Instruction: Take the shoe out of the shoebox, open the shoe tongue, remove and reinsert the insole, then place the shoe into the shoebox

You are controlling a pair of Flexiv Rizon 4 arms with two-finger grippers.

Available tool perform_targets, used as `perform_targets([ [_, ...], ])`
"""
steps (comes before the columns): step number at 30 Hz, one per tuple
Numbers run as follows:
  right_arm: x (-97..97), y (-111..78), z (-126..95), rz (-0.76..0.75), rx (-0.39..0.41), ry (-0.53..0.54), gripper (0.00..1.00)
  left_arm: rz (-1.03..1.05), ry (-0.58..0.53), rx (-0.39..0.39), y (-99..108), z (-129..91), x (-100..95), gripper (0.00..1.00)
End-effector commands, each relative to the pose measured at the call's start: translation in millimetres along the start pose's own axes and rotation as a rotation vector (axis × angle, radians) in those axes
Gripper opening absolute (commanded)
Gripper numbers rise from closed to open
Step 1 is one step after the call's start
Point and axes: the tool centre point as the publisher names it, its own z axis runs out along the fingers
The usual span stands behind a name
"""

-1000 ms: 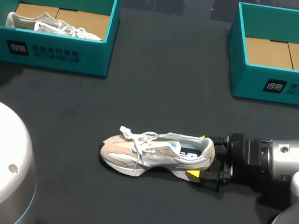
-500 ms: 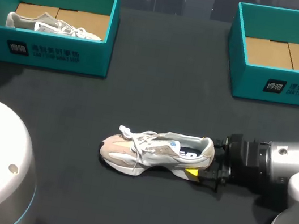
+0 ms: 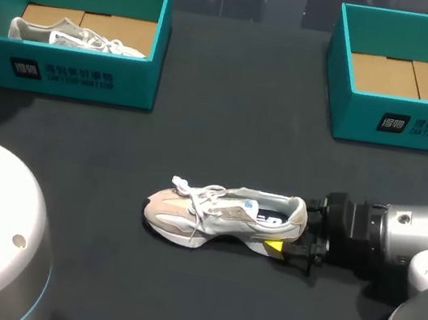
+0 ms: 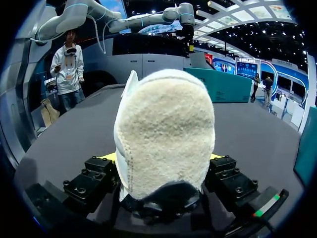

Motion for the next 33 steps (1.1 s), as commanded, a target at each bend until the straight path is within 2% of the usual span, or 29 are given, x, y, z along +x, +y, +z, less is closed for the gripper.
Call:
perform_targets([
  [1, 3.0, 2.5, 0.3, -0.008, 0.028, -0.037, 0.0, 0.001, 0.002, -0.003, -1.7, -0.4, 0.0, 1.0],
  [6, 4.0, 2.9, -1.6, -0.026, 0.06, -0.061, 0.0, 0.001, 0.002, -0.003, -1.7, -0.4, 0.0, 1.0],
  [8, 4.9, 2.4, -1.8, -0.02, 0.049, -0.062, 0.0, 0.001, 0.002, -0.003, -1.7, -0.4, 0.0, 1.0],
  [22, 3.4, -3.2, 3.8, 0.04, 0.032, 0.037, 0.0, 0.001, 0.002, -0.003, -1.7, -0.4, 0.0, 1.0],
  [33, 5.6, -2.1, 3.1, 0.027, 0.038, 0.045, 0.0, 0.001, 0.002, -0.003, -1.7, -0.4, 0.0, 1.0],
])
